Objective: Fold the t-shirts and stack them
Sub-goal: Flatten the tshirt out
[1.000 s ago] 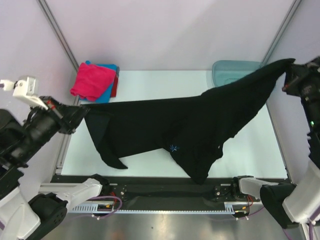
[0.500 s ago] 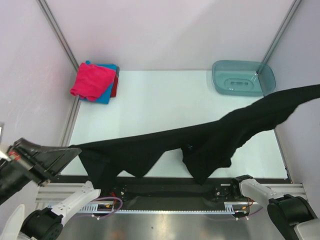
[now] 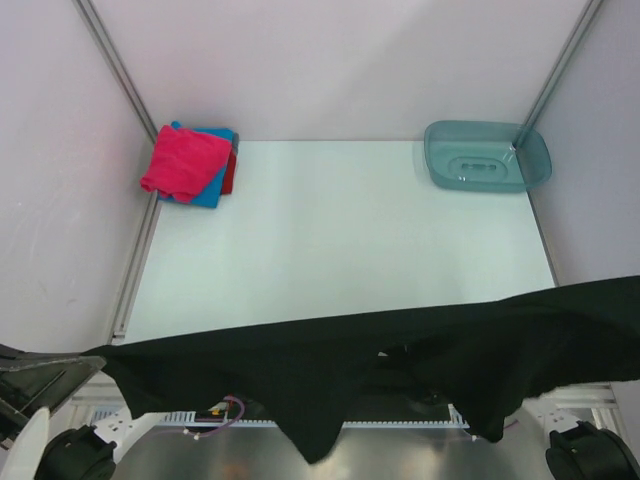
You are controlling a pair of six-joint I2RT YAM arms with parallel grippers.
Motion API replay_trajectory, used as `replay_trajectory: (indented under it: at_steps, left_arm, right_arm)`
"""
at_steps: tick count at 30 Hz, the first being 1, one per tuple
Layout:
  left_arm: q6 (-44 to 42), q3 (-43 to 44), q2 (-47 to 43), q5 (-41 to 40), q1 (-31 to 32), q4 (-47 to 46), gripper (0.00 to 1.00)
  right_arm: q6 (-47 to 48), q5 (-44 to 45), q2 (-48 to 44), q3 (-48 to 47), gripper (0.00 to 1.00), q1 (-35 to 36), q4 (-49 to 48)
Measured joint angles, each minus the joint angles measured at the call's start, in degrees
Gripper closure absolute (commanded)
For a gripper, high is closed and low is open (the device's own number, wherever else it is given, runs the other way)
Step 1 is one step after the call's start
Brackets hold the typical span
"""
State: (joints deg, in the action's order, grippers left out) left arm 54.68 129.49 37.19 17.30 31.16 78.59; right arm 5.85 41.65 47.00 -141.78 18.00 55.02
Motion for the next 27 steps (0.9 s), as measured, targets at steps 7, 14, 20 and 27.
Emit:
replay_trajectory:
  at_steps: [7, 14, 20, 27]
  left_arm:
    - [-0.8, 3.1, 2.8, -3.8, 1.3, 0.4, 1.0]
    - [-5.4, 3.1, 7.6, -11.0, 7.1, 0.3, 1.0]
    - [-11.5, -1.1, 10.4, -19.8, 10.6, 0.1, 1.0]
    - [-20.0, -8.4, 17.7, -34.5, 10.8, 0.9, 1.0]
  right_arm:
    - [6.9, 2.9, 0.6, 4.4, 1.0, 0.7, -4.3]
    - [2.4, 6.1, 1.9, 6.1, 1.0, 4.9, -1.2]
    - [-5.4, 6.8, 4.8, 15.9, 1.0, 12.8, 3.8]
    - [-6.5, 1.2, 21.2, 28.7, 1.0, 11.1, 0.4]
